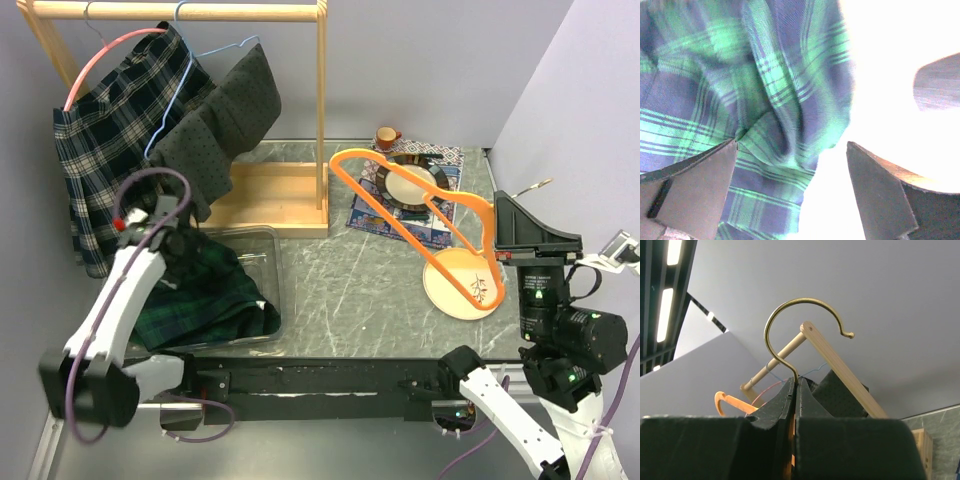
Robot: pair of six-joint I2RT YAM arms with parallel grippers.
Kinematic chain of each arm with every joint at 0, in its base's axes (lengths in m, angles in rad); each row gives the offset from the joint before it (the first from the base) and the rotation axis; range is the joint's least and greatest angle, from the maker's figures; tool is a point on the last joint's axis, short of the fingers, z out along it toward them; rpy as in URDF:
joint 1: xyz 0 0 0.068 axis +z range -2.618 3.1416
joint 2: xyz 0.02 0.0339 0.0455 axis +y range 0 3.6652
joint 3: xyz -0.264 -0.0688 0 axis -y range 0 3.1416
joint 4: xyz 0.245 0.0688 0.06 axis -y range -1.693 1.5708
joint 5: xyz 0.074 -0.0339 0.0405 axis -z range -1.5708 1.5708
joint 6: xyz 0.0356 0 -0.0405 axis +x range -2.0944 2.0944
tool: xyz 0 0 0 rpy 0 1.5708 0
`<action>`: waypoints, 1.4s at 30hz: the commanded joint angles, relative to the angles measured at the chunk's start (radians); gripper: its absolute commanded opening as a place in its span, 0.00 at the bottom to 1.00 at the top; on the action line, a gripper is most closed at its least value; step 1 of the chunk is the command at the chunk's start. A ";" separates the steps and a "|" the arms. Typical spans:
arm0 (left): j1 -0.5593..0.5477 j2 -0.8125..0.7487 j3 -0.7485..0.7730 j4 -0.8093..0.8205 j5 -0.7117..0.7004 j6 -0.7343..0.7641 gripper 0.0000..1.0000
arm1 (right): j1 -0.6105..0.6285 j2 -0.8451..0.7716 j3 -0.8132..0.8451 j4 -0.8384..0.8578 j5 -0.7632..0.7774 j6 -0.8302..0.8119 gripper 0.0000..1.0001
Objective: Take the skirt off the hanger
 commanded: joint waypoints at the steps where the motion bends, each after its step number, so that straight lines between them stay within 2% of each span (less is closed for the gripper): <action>1: 0.003 -0.154 0.088 -0.103 -0.112 0.057 0.97 | -0.002 0.056 0.010 0.013 -0.039 0.013 0.00; 3: 0.003 -0.201 0.105 -0.073 -0.120 0.106 0.97 | -0.004 0.077 0.033 -0.014 -0.048 0.009 0.00; 4: 0.003 -0.217 0.122 -0.044 -0.108 0.215 0.97 | -0.004 0.097 0.038 -0.014 -0.065 0.006 0.00; 6: 0.003 -0.267 0.133 0.074 -0.073 0.337 0.98 | -0.002 0.119 0.053 -0.014 -0.141 0.000 0.00; 7: 0.003 -0.284 0.148 0.127 0.002 0.471 0.98 | -0.004 0.146 0.061 -0.014 -0.175 -0.015 0.00; 10: 0.003 -0.337 0.182 0.275 0.191 0.703 0.99 | -0.002 0.217 0.110 -0.049 -0.303 -0.058 0.00; 11: 0.003 -0.343 0.197 0.297 0.339 0.747 0.99 | -0.004 0.235 0.120 -0.066 -0.355 -0.073 0.00; 13: 0.003 -0.347 0.236 0.358 0.462 0.832 0.99 | -0.002 0.293 0.153 -0.080 -0.486 -0.130 0.00; 14: 0.003 -0.349 0.245 0.383 0.642 0.859 0.98 | -0.004 0.313 0.163 -0.091 -0.530 -0.150 0.00; 17: 0.003 -0.338 0.251 0.466 0.971 0.910 0.95 | -0.004 0.398 0.214 -0.138 -0.694 -0.213 0.00; 19: 0.003 -0.318 0.269 0.463 1.069 0.945 0.86 | -0.004 0.461 0.255 -0.190 -0.789 -0.250 0.00; 21: 0.003 -0.291 0.274 0.452 1.190 0.947 0.86 | -0.002 0.498 0.272 -0.209 -0.835 -0.271 0.00; 23: 0.003 -0.271 0.262 0.516 1.297 0.910 0.86 | -0.002 0.501 0.257 -0.186 -0.866 -0.285 0.00; 24: 0.002 -0.265 0.244 0.549 1.401 0.849 0.86 | -0.002 0.498 0.231 -0.168 -0.875 -0.285 0.00; 27: -0.010 -0.242 0.236 0.665 1.521 0.732 0.86 | -0.002 0.498 0.203 -0.116 -0.903 -0.279 0.00; 30: -0.056 -0.208 0.265 0.678 1.529 0.686 0.86 | -0.002 0.511 0.199 -0.094 -0.863 -0.247 0.00; 32: -0.098 -0.180 0.291 0.632 1.476 0.713 0.86 | -0.001 0.522 0.203 -0.077 -0.854 -0.230 0.00; 35: -0.223 -0.144 0.305 0.577 1.385 0.750 0.85 | 0.001 0.550 0.211 -0.056 -0.860 -0.205 0.00; 36: -0.289 -0.134 0.308 0.570 1.371 0.756 0.84 | 0.002 0.557 0.212 -0.053 -0.855 -0.201 0.00; 39: -0.378 -0.102 0.320 0.557 1.314 0.756 0.78 | 0.002 0.564 0.225 -0.054 -0.829 -0.207 0.00; 42: -0.414 -0.081 0.354 0.483 1.235 0.802 0.72 | 0.004 0.564 0.231 -0.054 -0.806 -0.205 0.00</action>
